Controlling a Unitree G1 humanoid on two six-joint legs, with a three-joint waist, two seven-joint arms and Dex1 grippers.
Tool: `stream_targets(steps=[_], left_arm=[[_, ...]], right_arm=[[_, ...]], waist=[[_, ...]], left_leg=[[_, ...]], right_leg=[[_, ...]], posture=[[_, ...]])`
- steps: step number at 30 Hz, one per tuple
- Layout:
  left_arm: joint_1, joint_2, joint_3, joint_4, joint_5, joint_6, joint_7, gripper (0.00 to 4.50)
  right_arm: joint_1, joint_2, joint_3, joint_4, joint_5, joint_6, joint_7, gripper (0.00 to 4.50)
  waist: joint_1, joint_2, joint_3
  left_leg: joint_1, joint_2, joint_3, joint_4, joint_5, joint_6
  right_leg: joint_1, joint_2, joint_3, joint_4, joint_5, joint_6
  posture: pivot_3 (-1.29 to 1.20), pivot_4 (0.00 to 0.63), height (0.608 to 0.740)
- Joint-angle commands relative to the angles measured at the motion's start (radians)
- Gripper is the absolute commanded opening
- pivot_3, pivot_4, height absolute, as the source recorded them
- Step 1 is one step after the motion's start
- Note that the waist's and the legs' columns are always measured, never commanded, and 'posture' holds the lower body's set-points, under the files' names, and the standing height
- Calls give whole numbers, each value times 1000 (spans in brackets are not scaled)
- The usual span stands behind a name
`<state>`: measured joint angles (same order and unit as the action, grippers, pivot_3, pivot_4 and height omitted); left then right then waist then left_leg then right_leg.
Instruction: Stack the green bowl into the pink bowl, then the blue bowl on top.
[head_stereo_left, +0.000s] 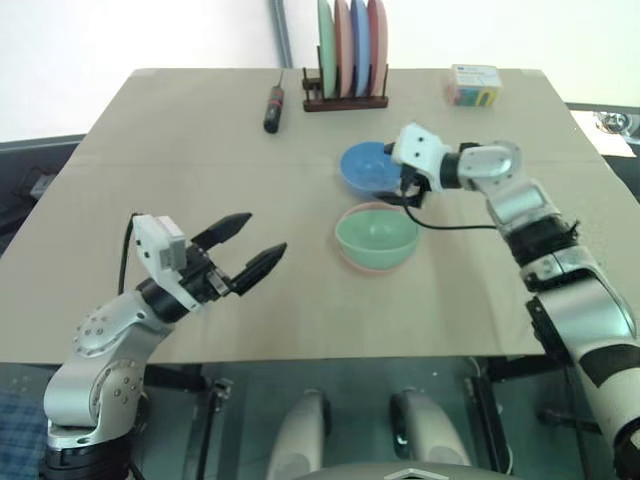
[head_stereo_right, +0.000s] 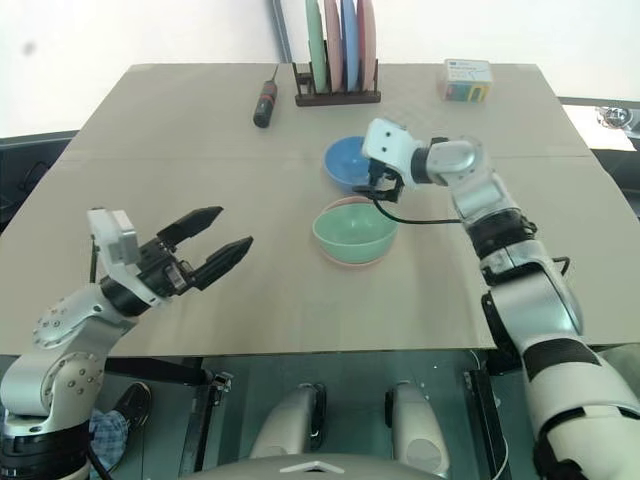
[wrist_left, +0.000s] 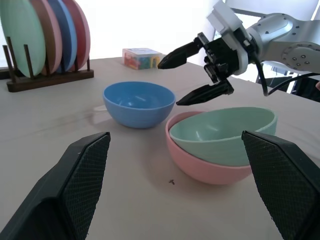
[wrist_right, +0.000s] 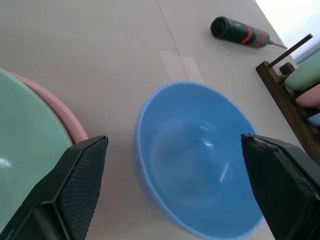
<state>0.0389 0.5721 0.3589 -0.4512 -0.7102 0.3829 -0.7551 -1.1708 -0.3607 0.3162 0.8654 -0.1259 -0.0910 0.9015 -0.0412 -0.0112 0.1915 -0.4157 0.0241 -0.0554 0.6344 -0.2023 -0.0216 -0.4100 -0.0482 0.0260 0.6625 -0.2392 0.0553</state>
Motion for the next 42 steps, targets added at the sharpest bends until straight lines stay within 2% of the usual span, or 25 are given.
stream_targets(steps=[1,8,18,24,33,42], left_arm=[[17,-1,49,-41,2,-30,32,4500],[80,0,83,-74,1,-44,61,4500],[125,1,101,-109,-11,-50,82,4500],[131,0,96,-110,-9,-52,86,4500],[114,1,79,-97,-4,-52,80,4500],[103,7,84,-88,-5,-48,76,4500]], right_arm=[[-85,38,-4,128,-47,-46,-79,4457],[-125,106,7,302,-114,-75,-142,4457],[-153,159,-19,387,-149,-68,-193,4457],[-179,160,-46,373,-128,-82,-159,4457],[-168,178,-85,292,-76,-62,-33,4457],[-140,173,-32,377,-182,-47,-215,4457]], waist=[[0,0,0],[-1,0,0],[-2,0,0],[-2,0,0],[-2,0,0],[-2,0,0]], left_leg=[[0,0,0,0,0,0],[0,0,0,-1,0,0],[1,0,0,-1,0,0],[1,0,0,-1,0,0],[0,0,0,-1,0,0],[0,0,0,-1,0,0]], right_leg=[[0,0,0,0,0,0],[0,0,0,0,0,0],[0,0,0,0,0,0],[0,0,0,0,0,0],[-1,0,0,0,0,0],[-1,0,0,0,0,0]], posture=[[0,150,740],[0,150,740],[0,150,740],[0,150,740],[0,150,740],[0,150,740]])
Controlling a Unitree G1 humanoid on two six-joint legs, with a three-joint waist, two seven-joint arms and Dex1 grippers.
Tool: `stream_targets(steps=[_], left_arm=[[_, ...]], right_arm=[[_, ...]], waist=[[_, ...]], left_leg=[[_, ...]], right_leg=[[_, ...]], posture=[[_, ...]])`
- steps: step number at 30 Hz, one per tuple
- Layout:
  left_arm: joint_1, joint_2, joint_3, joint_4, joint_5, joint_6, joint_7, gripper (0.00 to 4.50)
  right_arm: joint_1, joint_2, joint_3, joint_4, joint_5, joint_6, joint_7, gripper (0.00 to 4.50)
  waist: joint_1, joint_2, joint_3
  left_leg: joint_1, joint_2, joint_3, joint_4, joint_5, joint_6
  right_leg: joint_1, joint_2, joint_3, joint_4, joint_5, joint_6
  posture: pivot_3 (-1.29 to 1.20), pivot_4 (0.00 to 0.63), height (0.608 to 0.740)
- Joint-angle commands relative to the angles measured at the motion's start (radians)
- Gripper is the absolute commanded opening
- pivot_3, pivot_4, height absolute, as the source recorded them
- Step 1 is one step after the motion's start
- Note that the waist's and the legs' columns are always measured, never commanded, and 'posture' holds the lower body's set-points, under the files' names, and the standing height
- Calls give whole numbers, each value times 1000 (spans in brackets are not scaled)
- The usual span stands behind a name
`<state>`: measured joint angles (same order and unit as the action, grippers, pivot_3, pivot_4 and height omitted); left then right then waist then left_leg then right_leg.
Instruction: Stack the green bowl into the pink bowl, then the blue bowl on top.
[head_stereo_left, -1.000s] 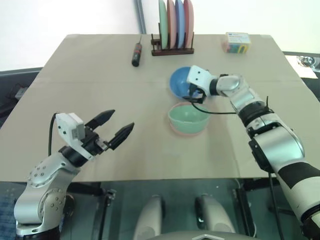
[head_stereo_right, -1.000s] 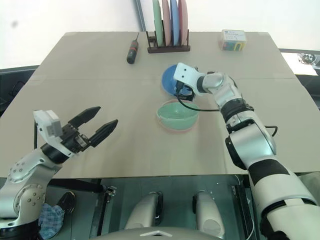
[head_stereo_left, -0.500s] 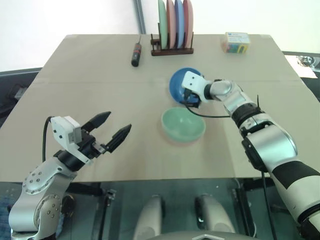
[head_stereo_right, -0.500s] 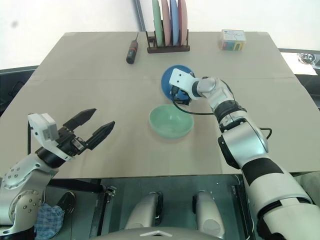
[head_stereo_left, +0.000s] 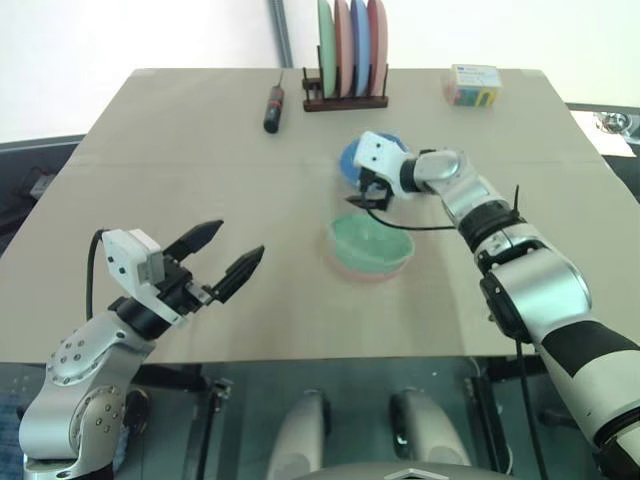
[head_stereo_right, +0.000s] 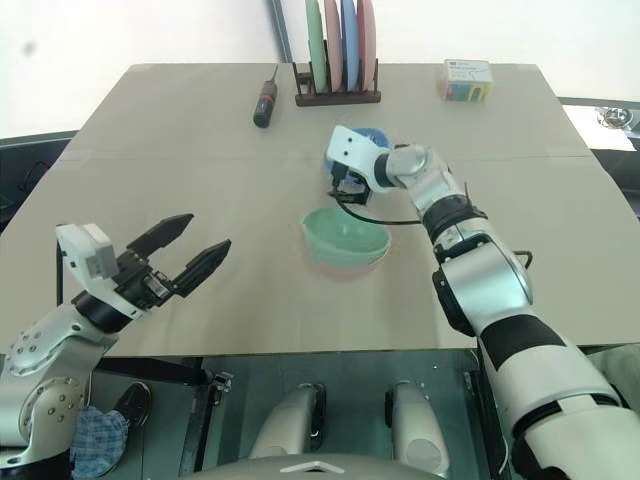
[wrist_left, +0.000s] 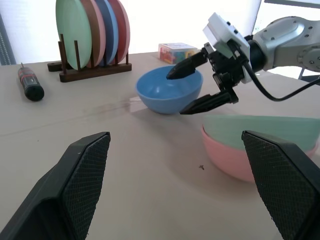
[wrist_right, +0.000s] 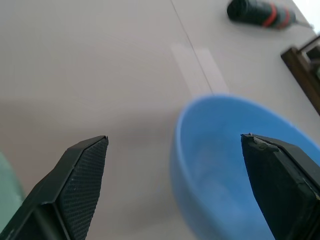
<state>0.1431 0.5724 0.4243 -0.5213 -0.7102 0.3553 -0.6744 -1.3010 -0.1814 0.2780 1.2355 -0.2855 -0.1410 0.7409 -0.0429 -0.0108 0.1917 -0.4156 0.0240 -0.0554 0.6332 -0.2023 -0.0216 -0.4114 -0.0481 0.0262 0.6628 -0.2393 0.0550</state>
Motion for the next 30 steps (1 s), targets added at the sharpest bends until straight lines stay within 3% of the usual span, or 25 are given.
stream_targets(steps=[1,2,5,9,12,14,24,30], left_arm=[[-1,6,18,-17,-5,-21,-5,4500],[1,5,19,-19,-5,-21,-4,4500],[4,3,19,-22,-5,-21,-1,4500],[5,4,19,-21,-4,-20,-1,4500],[4,4,19,-19,-4,-20,-1,4500],[3,3,18,-18,-5,-21,-2,4500],[-9,5,6,-9,-4,-19,-10,4500],[-23,14,-4,5,-8,-14,-32,4500]], right_arm=[[-10,-5,4,16,-26,13,-68,4457],[-9,-6,8,25,-34,16,-82,4457],[-8,-5,11,37,-45,10,-97,3719],[-10,1,5,36,-43,7,-91,2140],[-11,3,3,36,-43,6,-87,702],[-12,2,2,35,-42,4,-85,28],[-25,-29,-12,-25,-17,-88,-8,28],[56,-137,-54,-361,147,-138,316,28]], waist=[[0,0,0],[-1,0,0],[-1,0,0],[-1,0,0],[-1,0,0],[-1,0,0],[-1,0,0],[2,0,0]], left_leg=[[0,0,0,0,0,0],[0,0,0,0,0,0],[0,0,0,0,0,0],[0,0,0,0,0,0],[0,0,0,0,0,0],[0,0,0,0,0,0],[0,0,0,0,0,0],[-1,0,0,0,0,0]], right_leg=[[0,0,0,0,0,0],[0,0,0,0,0,0],[0,0,0,0,0,0],[0,0,0,0,0,0],[0,0,0,0,0,0],[0,0,0,0,0,0],[0,0,0,0,0,0],[0,0,0,0,0,0]], posture=[[0,150,740],[0,150,740],[0,150,740],[0,150,740],[0,150,740],[0,150,740],[0,150,740],[0,150,740]])
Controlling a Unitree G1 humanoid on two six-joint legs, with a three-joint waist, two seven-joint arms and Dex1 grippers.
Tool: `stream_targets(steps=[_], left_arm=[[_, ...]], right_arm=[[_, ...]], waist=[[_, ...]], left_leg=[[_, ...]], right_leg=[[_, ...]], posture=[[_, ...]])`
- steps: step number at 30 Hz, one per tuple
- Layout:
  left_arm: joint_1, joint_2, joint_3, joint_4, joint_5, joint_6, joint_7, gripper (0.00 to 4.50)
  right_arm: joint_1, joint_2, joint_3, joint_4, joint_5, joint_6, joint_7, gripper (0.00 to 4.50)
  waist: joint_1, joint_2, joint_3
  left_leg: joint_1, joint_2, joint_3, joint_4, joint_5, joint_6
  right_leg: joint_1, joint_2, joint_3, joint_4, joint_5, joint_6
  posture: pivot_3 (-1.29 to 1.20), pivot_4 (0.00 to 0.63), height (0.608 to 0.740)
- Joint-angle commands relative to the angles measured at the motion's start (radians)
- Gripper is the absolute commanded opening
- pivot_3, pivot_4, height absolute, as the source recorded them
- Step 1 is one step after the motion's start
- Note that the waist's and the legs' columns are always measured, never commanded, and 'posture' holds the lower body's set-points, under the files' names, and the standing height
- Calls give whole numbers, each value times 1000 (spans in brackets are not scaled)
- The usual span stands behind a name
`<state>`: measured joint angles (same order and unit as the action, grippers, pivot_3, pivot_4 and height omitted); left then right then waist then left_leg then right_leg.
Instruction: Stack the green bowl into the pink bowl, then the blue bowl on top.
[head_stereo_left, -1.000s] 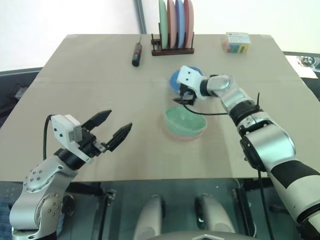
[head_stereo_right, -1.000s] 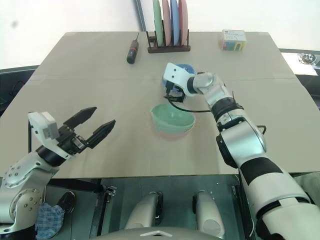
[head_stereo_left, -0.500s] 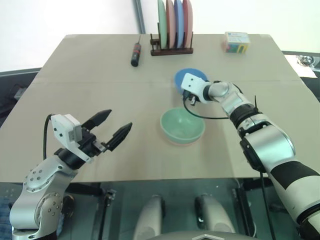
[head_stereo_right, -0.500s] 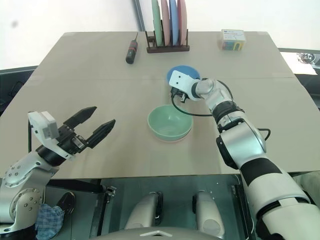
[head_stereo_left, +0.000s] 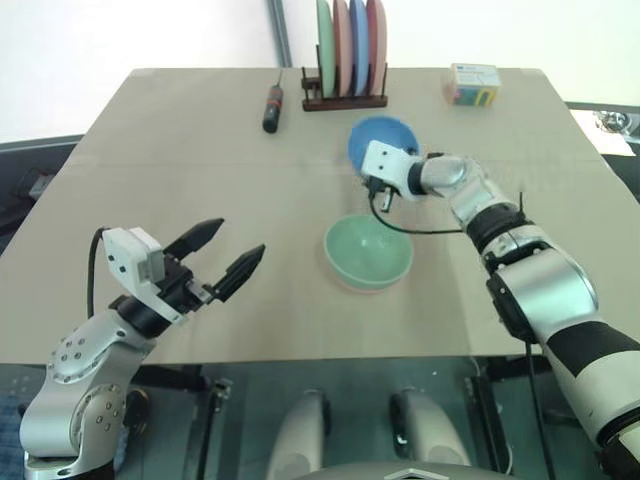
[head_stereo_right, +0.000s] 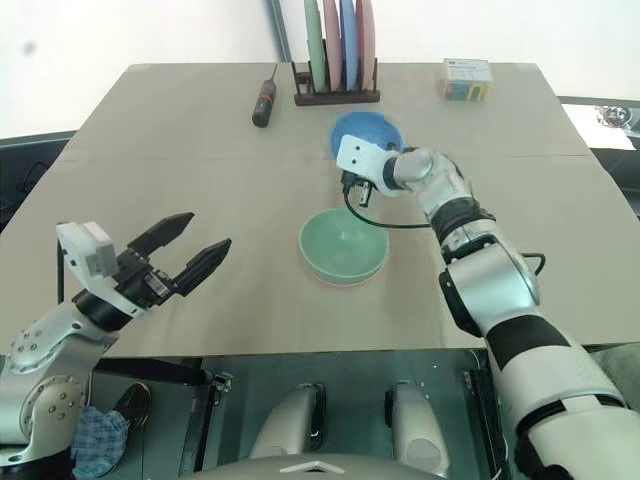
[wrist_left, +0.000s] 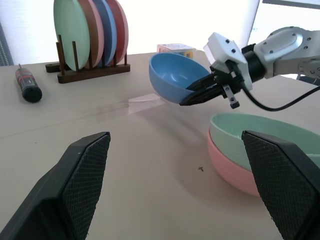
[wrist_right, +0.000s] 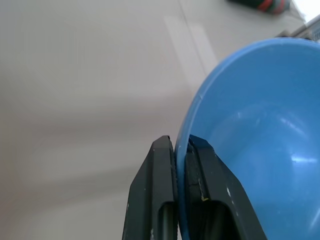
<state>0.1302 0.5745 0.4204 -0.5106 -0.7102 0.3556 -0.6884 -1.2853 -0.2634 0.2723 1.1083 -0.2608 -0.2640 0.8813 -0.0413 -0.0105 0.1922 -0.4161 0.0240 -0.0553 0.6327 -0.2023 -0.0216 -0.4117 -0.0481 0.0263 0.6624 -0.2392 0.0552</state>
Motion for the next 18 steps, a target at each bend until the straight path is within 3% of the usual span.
stream_targets(steps=[1,6,9,12,18], left_arm=[[-17,14,-4,-1,-8,-13,-23,4500],[-54,26,-27,37,-2,-10,-52,4500],[-87,33,-43,68,3,-12,-69,4500],[-116,38,-56,91,6,-9,-81,4500],[-143,47,-68,121,9,-11,-105,4500]], right_arm=[[84,-86,-57,-362,182,29,257,28],[310,-255,-71,-956,446,300,523,28],[399,-324,-68,-1160,509,436,536,28],[433,-344,-56,-1232,506,484,504,28],[443,-340,-39,-1284,497,528,466,2081]], waist=[[3,0,0],[8,0,0],[3,0,0],[-2,0,0],[3,0,0]], left_leg=[[0,0,0,0,0,0],[0,0,-1,0,0,0],[0,0,-2,0,0,0],[2,1,-1,0,0,0],[1,1,-1,1,0,0]], right_leg=[[0,0,0,0,0,0],[1,0,-1,-1,0,0],[1,0,-2,0,0,0],[1,1,-1,1,0,0],[1,1,-1,0,0,0]], posture=[[0,150,740],[0,150,740],[0,150,740],[0,150,740],[0,150,740]])
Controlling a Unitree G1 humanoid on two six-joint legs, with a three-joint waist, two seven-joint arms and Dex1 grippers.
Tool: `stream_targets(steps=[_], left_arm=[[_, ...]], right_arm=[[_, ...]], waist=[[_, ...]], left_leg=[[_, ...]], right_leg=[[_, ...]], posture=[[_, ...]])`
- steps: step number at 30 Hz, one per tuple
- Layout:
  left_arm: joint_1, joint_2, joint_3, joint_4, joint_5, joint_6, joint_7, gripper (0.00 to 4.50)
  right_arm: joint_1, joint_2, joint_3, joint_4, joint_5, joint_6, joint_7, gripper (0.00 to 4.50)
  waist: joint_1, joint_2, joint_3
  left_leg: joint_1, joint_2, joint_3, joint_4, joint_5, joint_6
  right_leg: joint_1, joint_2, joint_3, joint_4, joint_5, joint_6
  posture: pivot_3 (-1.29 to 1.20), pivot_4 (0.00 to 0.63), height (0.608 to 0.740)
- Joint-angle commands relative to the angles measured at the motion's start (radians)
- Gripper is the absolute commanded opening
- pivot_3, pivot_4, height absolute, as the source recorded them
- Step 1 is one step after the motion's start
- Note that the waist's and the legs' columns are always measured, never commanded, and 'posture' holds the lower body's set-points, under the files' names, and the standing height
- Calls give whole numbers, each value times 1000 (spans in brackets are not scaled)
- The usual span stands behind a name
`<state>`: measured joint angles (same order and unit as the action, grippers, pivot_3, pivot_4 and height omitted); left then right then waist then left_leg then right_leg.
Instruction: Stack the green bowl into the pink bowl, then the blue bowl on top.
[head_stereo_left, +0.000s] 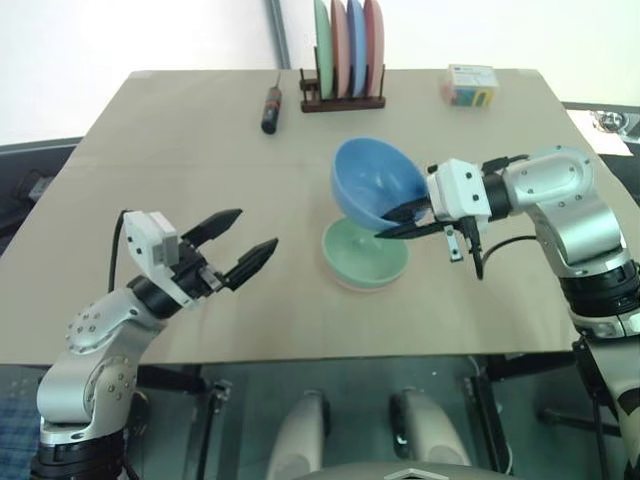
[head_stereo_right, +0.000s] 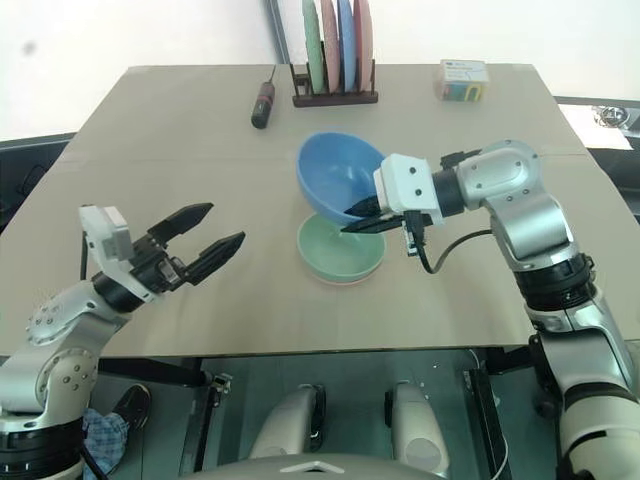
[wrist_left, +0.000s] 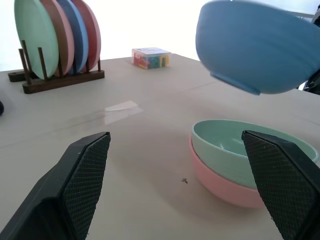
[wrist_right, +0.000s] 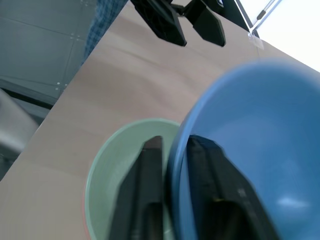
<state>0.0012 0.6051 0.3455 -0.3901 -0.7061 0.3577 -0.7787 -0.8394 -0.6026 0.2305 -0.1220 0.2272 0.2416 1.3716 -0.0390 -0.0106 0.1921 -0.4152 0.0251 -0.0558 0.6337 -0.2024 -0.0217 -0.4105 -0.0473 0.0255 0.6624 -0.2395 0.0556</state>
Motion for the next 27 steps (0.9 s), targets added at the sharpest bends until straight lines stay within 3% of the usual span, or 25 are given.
stream_targets(steps=[1,3,8,15,22,27], left_arm=[[-15,18,6,3,5,-13,-17,4500],[-16,19,4,7,7,-10,-19,4500],[9,20,9,-15,39,-16,5,4500],[157,31,74,-88,-14,31,-1,4500],[306,38,158,-119,-12,18,-32,4500],[334,59,196,-106,-14,8,-54,4500]], right_arm=[[-6,4,4,-58,11,31,-34,2548],[-12,8,2,-60,14,49,-51,3239],[31,-45,-40,-26,18,80,-64,3239],[193,-131,-254,68,118,143,-142,3239],[462,-269,-451,141,229,120,-34,3239],[597,-264,-573,168,301,35,4,3239]], waist=[[1,0,0],[1,0,0],[4,-1,0],[7,-1,0],[6,-2,-1],[9,-2,-1]], left_leg=[[-1,0,0,0,0,0],[-1,0,0,0,0,0],[-1,0,0,0,0,0],[-1,0,0,0,0,0],[0,0,2,0,0,0],[1,0,4,0,-1,1]], right_leg=[[0,0,0,0,0,0],[0,0,0,0,0,0],[0,0,0,0,0,0],[0,-1,0,-1,0,0],[1,-1,1,-2,-1,-2],[1,-1,2,-2,-4,0]], posture=[[0,150,740],[0,150,740],[0,150,740],[0,150,740],[0,150,740],[0,150,740]])
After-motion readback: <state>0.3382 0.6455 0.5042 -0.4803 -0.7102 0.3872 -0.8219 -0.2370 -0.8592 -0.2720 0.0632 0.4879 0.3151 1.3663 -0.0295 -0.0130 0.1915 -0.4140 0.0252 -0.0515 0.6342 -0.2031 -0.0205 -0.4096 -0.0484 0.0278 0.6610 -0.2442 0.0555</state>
